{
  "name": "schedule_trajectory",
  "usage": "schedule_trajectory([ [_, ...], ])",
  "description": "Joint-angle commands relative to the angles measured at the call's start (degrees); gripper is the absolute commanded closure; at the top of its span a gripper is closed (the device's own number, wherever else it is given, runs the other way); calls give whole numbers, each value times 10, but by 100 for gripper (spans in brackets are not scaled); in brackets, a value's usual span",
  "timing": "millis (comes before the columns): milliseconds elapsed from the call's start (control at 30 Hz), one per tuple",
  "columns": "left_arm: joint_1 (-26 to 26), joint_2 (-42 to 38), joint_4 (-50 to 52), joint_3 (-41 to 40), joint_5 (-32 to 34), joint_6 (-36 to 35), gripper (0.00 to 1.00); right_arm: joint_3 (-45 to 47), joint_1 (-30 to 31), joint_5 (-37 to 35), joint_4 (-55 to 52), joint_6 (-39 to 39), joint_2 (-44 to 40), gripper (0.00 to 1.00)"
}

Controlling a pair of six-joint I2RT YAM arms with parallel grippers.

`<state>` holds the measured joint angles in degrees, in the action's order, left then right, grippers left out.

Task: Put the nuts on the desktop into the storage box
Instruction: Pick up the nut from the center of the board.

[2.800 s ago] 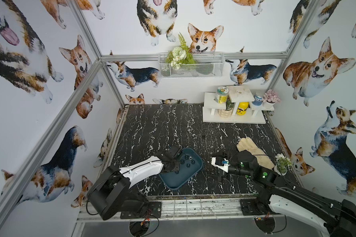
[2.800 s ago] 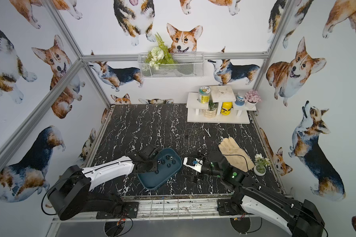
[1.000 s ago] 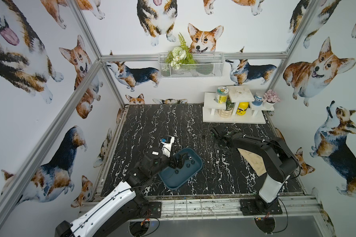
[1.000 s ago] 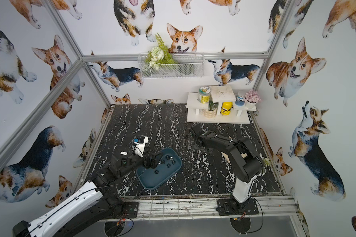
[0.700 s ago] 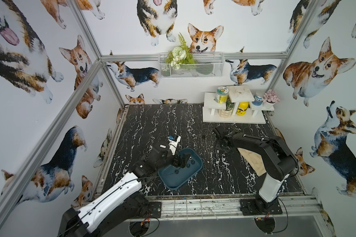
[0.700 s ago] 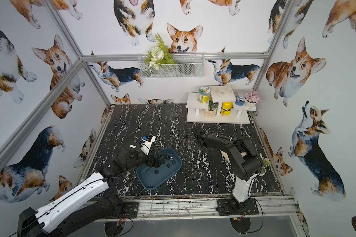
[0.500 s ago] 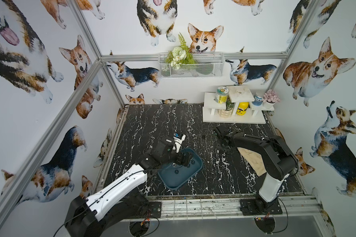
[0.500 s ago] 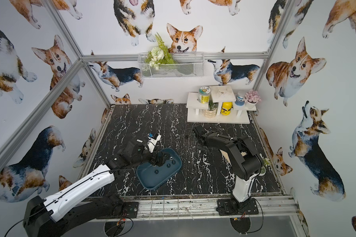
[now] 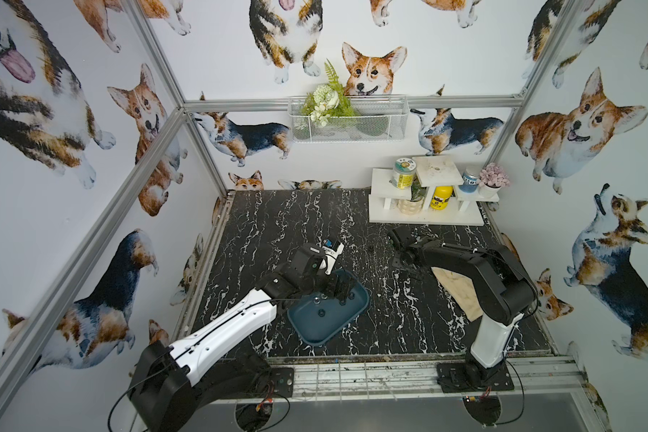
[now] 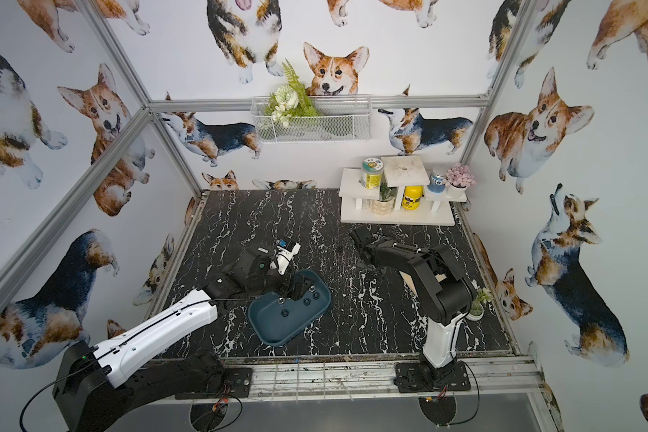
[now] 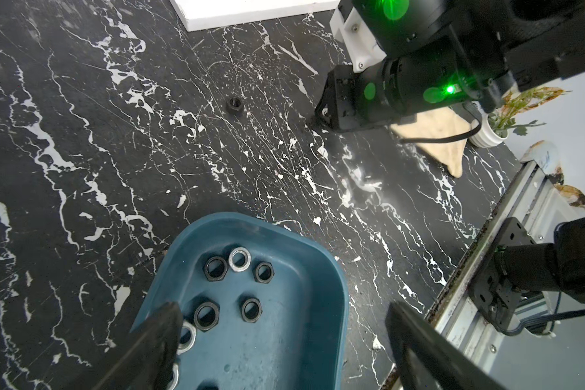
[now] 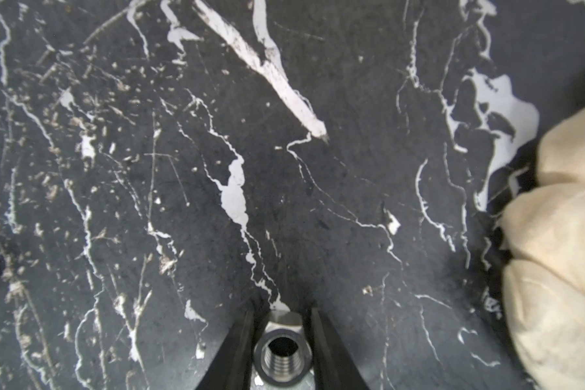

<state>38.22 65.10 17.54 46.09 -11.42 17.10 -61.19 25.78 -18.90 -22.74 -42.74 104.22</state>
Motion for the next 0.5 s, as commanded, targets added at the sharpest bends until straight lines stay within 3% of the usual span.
schedule_trajectory([
  [0,-2,7,-15,0,-18,10,0,8,-1,38,-18,50,-3,78],
  [200,-1,16,-24,1,-36,14,0,28,0,55,-4,79,-46,79],
  [467,-17,15,-100,-12,-132,48,0,67,0,88,33,107,-158,79],
])
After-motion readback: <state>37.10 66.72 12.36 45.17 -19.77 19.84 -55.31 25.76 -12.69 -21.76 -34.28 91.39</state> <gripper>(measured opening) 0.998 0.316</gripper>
